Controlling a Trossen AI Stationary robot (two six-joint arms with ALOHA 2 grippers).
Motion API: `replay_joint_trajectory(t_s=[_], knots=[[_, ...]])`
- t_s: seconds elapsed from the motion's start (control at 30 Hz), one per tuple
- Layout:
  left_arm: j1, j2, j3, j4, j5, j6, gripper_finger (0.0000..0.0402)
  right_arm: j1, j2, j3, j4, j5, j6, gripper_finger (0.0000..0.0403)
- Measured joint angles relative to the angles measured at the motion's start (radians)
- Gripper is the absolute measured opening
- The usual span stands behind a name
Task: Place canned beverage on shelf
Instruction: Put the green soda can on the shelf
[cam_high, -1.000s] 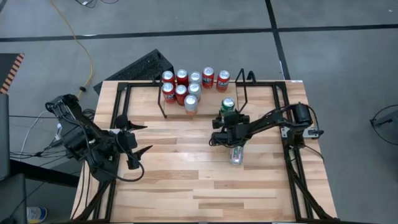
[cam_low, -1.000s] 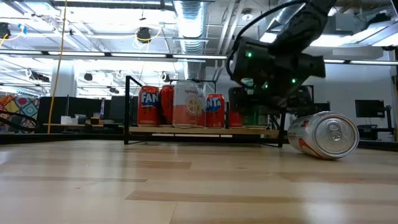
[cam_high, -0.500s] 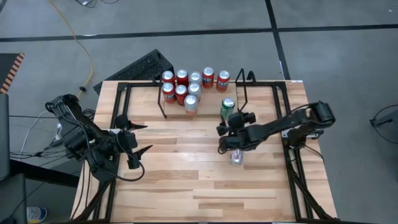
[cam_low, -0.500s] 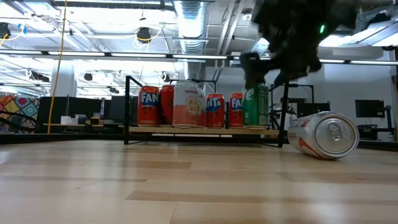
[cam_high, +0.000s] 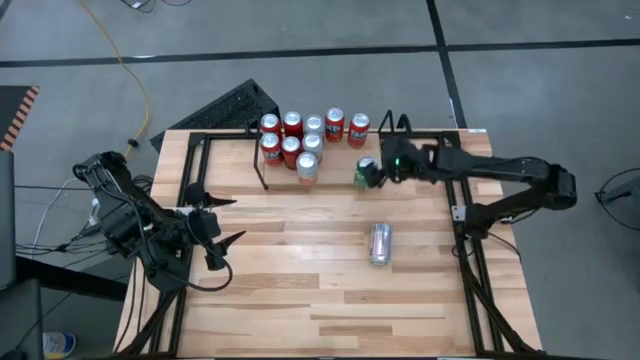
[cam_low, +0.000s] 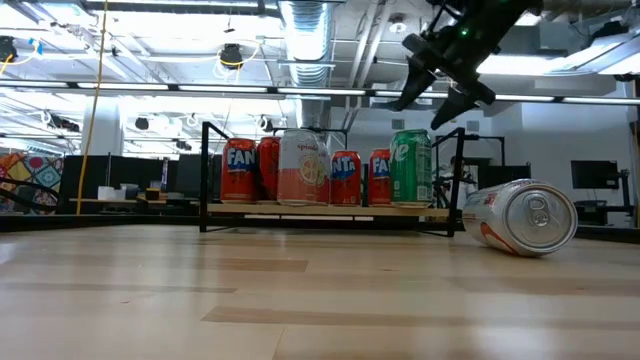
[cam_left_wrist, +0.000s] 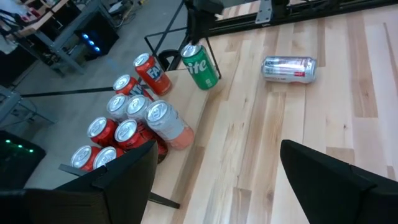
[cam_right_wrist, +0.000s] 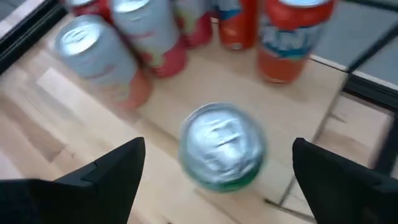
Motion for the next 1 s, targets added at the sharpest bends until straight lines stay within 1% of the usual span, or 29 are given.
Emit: replay_joint_trajectory(t_s=[0.07, 0.17, 0.23, 0.37, 0.47, 0.57, 0.8, 1.0], knots=[[0.000, 0.000, 0.000, 0.000, 0.000, -0.001, 0.0325, -0.043, 0.013, 0.032, -0.026, -0.031, -0.002, 0.0382], [0.000, 0.000, 0.000, 0.000, 0.000, -0.001, 0.0325, -0.073, 0.044, 0.082, -0.060, -0.069, -0.016, 0.0382], [0.000, 0.000, 0.000, -0.001, 0.000, -0.001, 0.0325, -0.075, 0.074, 0.125, -0.076, -0.074, -0.016, 0.0382], [0.000, 0.000, 0.000, -0.002, 0.001, -0.002, 0.0325, -0.056, 0.152, 0.224, -0.181, -0.073, -0.015, 0.0382], [0.000, 0.000, 0.000, -0.006, 0.006, -0.008, 0.0325, -0.037, 0.229, 0.301, -0.300, -0.056, -0.007, 0.0382], [0.000, 0.000, 0.000, -0.025, 0.010, -0.029, 0.0325, -0.021, 0.305, 0.372, -0.357, -0.029, -0.004, 0.0382], [0.000, 0.000, 0.000, -0.026, 0.043, -0.037, 0.0325, -0.022, 0.473, 0.547, -0.524, -0.013, 0.030, 0.0382], [0.000, 0.000, 0.000, -0.030, 0.045, -0.037, 0.0325, -0.022, 0.549, 0.638, -0.686, 0.047, 0.061, 0.0382]])
